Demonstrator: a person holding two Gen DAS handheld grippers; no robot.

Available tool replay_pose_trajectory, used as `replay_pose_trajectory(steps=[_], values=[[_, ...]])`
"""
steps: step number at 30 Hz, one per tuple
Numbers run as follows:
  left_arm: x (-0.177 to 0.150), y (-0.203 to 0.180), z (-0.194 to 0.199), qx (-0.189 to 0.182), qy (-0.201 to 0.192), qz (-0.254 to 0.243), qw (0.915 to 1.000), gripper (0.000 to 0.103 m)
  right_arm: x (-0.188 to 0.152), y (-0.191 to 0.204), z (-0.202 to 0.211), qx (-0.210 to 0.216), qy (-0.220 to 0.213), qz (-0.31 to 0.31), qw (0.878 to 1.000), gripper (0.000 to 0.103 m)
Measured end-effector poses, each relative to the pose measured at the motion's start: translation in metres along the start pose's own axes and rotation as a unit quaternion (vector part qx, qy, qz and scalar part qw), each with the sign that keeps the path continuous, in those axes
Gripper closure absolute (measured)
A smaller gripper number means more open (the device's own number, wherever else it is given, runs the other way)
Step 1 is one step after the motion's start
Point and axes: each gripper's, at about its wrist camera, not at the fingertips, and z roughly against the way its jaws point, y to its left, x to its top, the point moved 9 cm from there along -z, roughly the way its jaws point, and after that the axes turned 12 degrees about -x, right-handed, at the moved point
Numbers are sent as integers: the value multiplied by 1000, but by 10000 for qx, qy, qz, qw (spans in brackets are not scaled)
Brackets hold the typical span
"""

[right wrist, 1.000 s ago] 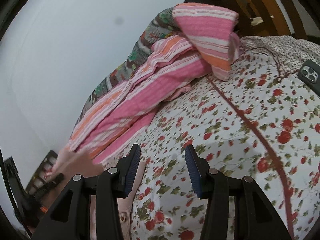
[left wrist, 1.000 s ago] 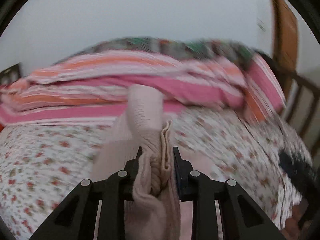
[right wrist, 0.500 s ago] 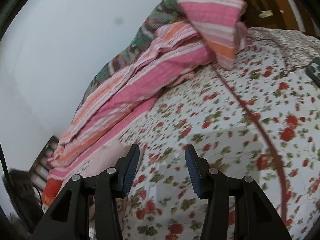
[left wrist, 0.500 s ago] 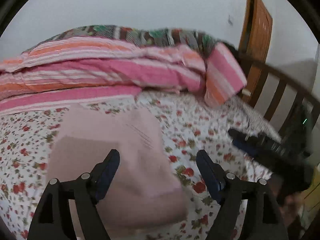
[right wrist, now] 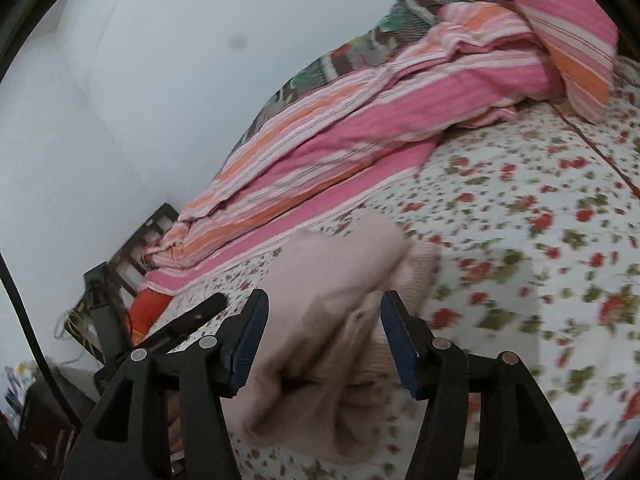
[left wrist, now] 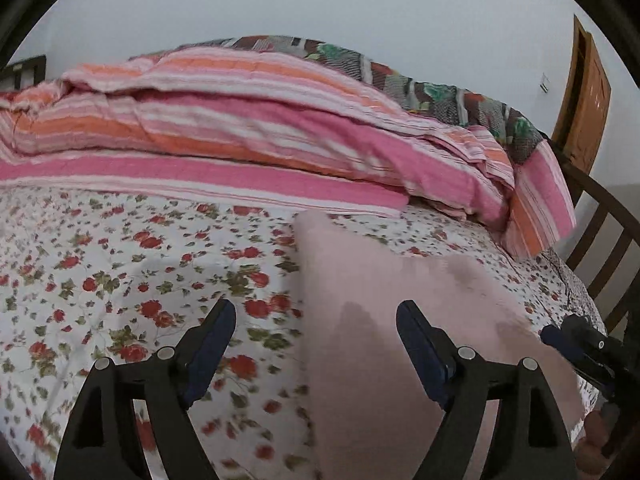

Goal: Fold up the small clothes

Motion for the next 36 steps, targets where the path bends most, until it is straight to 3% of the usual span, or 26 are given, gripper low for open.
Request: replay_pose_trajectory(steps=[2, 4, 6, 8, 9, 12, 16, 19, 20, 21, 23, 28, 36], values=[[-7, 9, -2, -160, -31, 65, 9998, 22, -5, 7, -13, -210, 37, 75, 9997, 46], [-13, 20, -3, -218, 13, 74, 9997, 22, -12, 12, -26, -391, 141, 224, 9989, 54], [-13, 27, -3, -190, 76, 121, 9997, 22, -18, 17, -36, -603, 156, 483, 9969, 84], [-10, 28, 3, -392, 85, 203, 9990, 22, -21, 25, -38, -718, 32, 855, 9937, 87], [-9, 28, 6, -432, 59, 182, 9989, 22, -16, 27, -30, -715, -238, 951, 9926, 87], [-9, 30, 12, -424, 62, 106, 9990, 22, -2, 19, -9, -316, -531, 452, 9971, 88], [-7, 35, 17, -494, 82, 226, 9985, 22, -29, -10, -39, -1129, 263, 374, 9926, 87], [-2, 42, 24, -580, -13, 417, 9974, 22, -32, -16, -31, -954, 262, 85, 9951, 67], [0, 45, 26, -620, -30, 486, 9969, 22, -29, -20, -28, -976, 285, -37, 9948, 48], [0, 46, 27, -661, -25, 522, 9964, 22, -27, -24, -26, -1031, 289, -152, 9941, 37], [0, 48, 27, -718, 4, 589, 9957, 22, -26, -27, -28, -1006, 379, -237, 9939, 33], [2, 50, 31, -753, -52, 614, 9953, 22, -39, -18, -58, -439, 1178, -446, 9911, 24], [7, 51, 42, -812, -143, 581, 9949, 22, -42, -14, -80, -786, 1326, -282, 9876, 10]])
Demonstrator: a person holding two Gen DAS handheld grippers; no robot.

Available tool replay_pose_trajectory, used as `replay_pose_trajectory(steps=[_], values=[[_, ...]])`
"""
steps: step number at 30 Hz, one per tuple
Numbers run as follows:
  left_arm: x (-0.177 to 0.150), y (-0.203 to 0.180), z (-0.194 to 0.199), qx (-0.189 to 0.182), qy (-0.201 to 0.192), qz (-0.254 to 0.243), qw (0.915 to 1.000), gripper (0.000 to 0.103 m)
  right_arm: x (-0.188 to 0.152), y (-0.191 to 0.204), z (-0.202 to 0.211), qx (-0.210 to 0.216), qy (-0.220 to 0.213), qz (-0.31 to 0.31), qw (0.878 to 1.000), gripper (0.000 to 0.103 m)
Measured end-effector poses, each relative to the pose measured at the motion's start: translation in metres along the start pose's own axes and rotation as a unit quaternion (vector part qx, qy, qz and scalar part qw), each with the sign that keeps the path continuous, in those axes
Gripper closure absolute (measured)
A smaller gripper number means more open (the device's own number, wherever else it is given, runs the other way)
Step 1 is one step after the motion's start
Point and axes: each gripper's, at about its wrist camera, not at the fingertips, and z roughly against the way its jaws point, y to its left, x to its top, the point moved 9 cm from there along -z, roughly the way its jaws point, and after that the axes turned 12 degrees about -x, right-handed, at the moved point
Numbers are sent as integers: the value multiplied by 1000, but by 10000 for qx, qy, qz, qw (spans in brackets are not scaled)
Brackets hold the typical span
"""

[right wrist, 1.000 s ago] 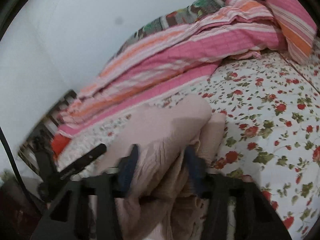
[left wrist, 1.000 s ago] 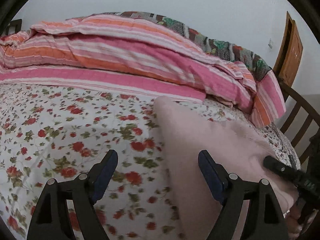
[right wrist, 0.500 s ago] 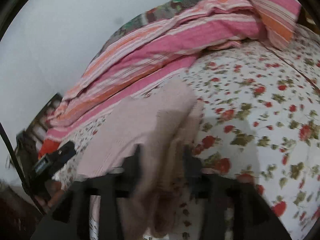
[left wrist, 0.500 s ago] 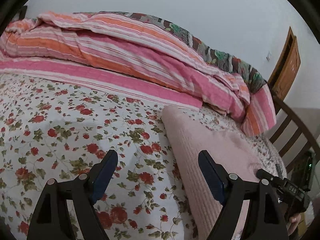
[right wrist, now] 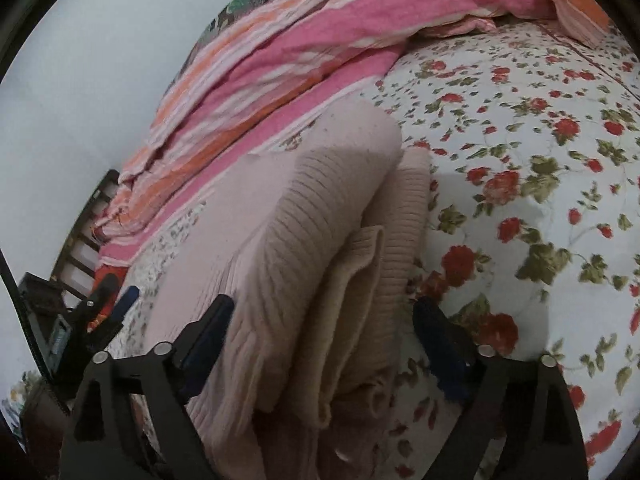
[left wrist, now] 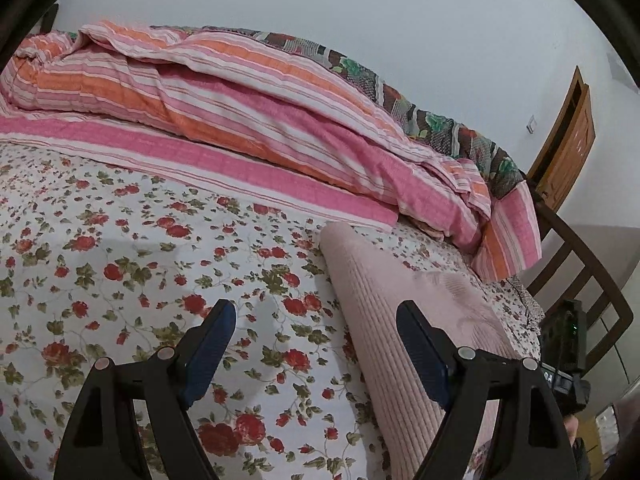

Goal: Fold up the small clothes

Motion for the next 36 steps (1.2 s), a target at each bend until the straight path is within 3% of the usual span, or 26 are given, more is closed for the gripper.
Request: replay_pose_trajectory(steps=[5, 7, 10, 12, 15, 18, 22, 27, 31, 36], values=[[3, -3, 8, -27, -66, -65, 10000, 22, 5, 0, -9, 64, 217, -74, 9997, 9], [5, -3, 12, -2, -112, -121, 9999, 22, 4, 2, -10, 50, 287, 63, 9996, 15], [7, -1, 18, -19, -171, -75, 9998, 22, 4, 2, -10, 158, 348, 41, 9993, 30], [9, 2, 22, -54, -216, 26, 9997, 22, 2, 1, -8, 406, 472, -134, 9980, 47], [11, 8, 25, -93, -249, 198, 9995, 22, 3, -3, -3, 596, 521, -434, 9959, 58], [14, 14, 31, -44, -336, 264, 9991, 22, 10, 4, 10, 708, 489, -649, 9942, 62], [22, 22, 44, 247, -589, 166, 9978, 22, 19, 32, 29, 431, 265, -381, 9980, 63], [31, 35, 63, 450, -795, 224, 9956, 22, 39, 64, 47, -14, -48, -493, 9988, 64], [36, 50, 78, 483, -925, 424, 9936, 22, 56, 102, 55, -367, -305, -253, 9985, 65], [39, 69, 89, 430, -1012, 784, 9908, 22, 69, 140, 51, -464, -340, -68, 9983, 65]])
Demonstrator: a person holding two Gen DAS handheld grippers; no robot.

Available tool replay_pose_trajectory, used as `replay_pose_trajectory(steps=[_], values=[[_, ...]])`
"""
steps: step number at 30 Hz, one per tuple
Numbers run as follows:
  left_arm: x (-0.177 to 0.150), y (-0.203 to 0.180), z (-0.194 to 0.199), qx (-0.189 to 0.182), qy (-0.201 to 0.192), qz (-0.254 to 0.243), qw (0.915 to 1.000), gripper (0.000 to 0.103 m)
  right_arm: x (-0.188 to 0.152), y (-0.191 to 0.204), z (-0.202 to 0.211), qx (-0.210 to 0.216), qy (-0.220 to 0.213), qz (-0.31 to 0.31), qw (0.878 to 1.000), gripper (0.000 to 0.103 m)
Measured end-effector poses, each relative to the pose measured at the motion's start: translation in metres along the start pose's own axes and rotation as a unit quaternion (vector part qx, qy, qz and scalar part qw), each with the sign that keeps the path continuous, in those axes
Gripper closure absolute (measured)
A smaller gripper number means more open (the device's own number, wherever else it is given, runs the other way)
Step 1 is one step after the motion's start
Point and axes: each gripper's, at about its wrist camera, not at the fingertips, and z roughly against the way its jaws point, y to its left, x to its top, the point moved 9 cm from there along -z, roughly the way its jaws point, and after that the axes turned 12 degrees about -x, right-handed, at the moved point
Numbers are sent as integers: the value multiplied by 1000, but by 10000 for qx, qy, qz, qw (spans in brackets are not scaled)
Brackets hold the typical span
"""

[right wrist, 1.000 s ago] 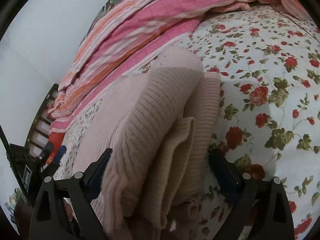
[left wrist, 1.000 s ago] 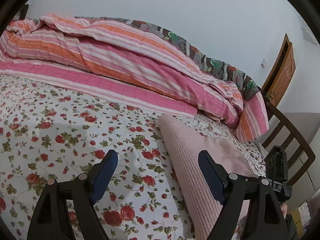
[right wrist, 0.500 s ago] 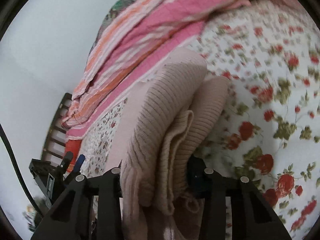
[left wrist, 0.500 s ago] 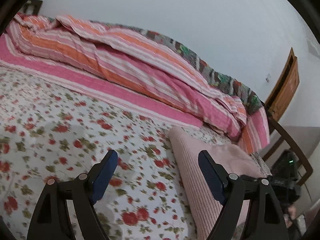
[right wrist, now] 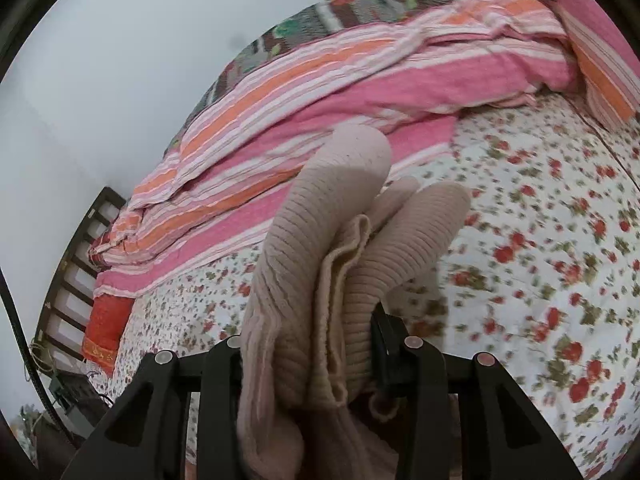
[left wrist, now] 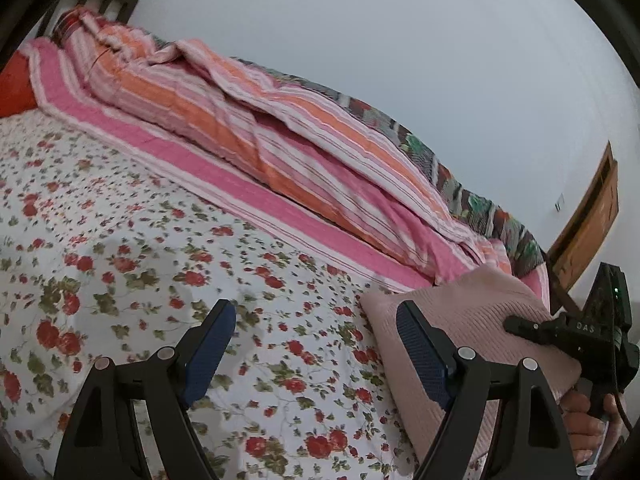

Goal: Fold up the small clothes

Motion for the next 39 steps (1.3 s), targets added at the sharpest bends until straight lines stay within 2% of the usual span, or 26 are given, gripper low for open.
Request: replay_pose_trajectory(steps=[4, 7, 9, 11, 13, 15, 18, 20, 23, 25, 27, 31, 34, 39], values=[[5, 7, 7, 71, -94, 22, 9999, 22, 5, 30, -8, 82, 49, 51, 9999, 65], [7, 11, 8, 119, -100, 4, 9999, 22, 12, 50, -12, 382, 56, -37, 9992, 66], [6, 13, 7, 173, -53, -30, 9998, 22, 16, 61, -14, 894, 51, -244, 9957, 66], [4, 15, 4, 191, 5, -57, 9998, 22, 14, 59, -25, 1508, 163, -550, 9869, 65], [0, 15, -1, 226, 98, -123, 9996, 22, 5, 45, -46, 1737, 384, -777, 9810, 65], [-4, 12, -7, 279, 195, -213, 9992, 22, -10, 22, -72, 1545, 631, -780, 9829, 61], [-12, 4, -16, 279, 345, -328, 9985, 22, -34, -19, -106, 629, 677, -266, 9954, 54], [-17, 0, -23, 235, 449, -367, 9980, 22, -37, -29, -99, 451, 296, 226, 9983, 52], [-29, -7, -36, 169, 672, -403, 9968, 22, -31, -25, -75, 267, -231, 873, 9956, 51], [-40, -10, -46, 192, 850, -466, 9951, 22, -30, -20, -64, 204, -504, 1200, 9913, 51], [-52, -13, -53, 239, 1032, -581, 9927, 22, -32, -18, -60, 337, -661, 1388, 9875, 51], [-73, -17, -57, 285, 1333, -941, 9862, 22, -50, -37, -85, 442, -527, 1286, 9893, 51], [-87, -25, -52, -34, 1536, -1096, 9820, 22, -50, -43, -89, 679, -295, 865, 9935, 51], [-111, -35, -34, -378, 1762, -1590, 9707, 22, -43, -44, -63, 371, -776, 1183, 9892, 51]])
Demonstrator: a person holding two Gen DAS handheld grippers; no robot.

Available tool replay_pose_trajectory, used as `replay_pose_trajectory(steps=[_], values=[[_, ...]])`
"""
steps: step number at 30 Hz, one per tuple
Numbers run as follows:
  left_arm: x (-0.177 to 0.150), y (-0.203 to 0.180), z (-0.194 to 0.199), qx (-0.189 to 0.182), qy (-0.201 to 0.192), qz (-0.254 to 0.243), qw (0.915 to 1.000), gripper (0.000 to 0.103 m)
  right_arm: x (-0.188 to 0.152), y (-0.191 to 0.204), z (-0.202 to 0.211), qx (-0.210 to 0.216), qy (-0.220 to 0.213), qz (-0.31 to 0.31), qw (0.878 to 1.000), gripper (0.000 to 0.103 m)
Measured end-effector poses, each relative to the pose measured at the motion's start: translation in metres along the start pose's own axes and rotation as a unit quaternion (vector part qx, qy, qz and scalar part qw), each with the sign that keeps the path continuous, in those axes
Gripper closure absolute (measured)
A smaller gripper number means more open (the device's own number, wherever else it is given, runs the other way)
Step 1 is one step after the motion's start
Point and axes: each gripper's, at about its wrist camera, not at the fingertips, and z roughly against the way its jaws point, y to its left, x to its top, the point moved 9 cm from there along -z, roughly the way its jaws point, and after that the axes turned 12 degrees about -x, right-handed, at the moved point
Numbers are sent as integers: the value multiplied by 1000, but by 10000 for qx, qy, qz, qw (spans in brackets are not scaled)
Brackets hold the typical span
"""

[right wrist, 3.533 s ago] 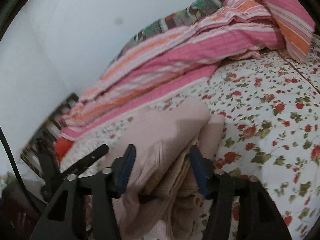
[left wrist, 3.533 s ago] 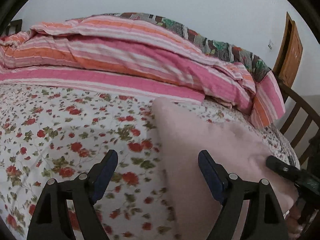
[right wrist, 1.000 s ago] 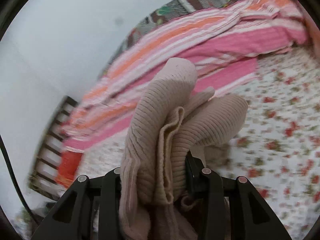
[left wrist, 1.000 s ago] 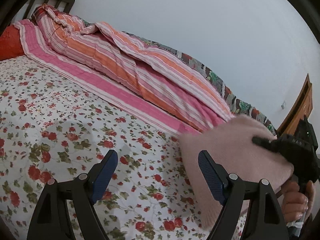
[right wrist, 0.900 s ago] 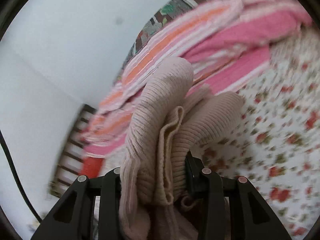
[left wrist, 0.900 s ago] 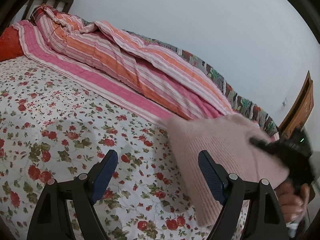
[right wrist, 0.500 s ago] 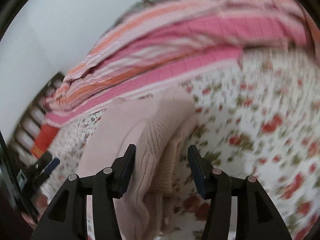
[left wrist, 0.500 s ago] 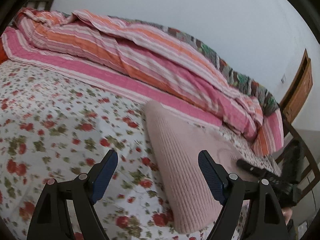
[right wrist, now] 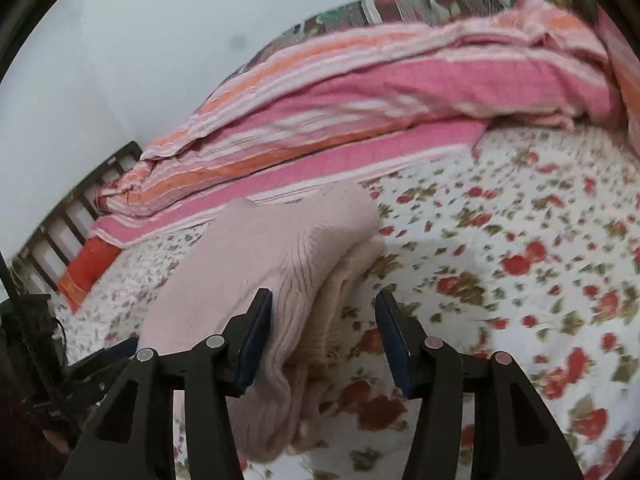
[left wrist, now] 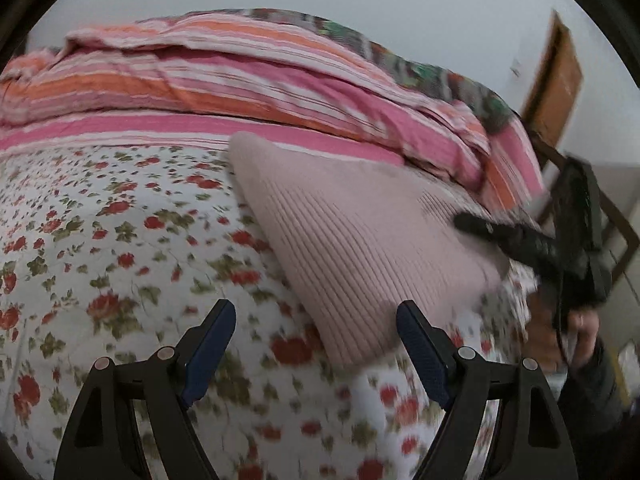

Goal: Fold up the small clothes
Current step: 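Lower the pink sweater bundle onto the sheet with the right tool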

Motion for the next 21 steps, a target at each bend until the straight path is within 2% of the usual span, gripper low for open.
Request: replay_pose_trajectory(steps=[6, 8, 9, 13, 14, 15, 17, 19, 21], values=[[-17, -3, -1, 360, 143, -372, 9986, 23, -3, -2, 6, -14, -20, 62, 10000, 51], [-18, -7, -5, 385, 143, -451, 9981, 34, -3, -3, 8, 11, -44, 32, 10000, 51], [-18, -10, -7, 394, 132, -480, 9980, 37, -3, -3, 8, 21, -52, 18, 10000, 51], [-18, -21, -16, 211, 111, -425, 9988, 73, -4, 4, 2, 134, 42, 13, 9999, 51], [-17, -23, -14, 152, 63, -431, 9989, 85, -6, 7, 0, 192, 103, 15, 9998, 51], [-12, -18, -7, 227, -97, -422, 9988, 89, -8, 9, -2, 218, 159, 33, 9996, 51], [-7, -6, 2, 162, -212, -266, 9993, 90, -9, 11, -4, 178, 191, 91, 9996, 51], [-7, 13, 8, 204, -261, 129, 9994, 90, -8, 11, -2, 222, 156, 66, 9996, 51], [-12, 20, 4, 96, -137, 329, 9993, 89, -8, 13, 1, 326, 143, 60, 9993, 51]])
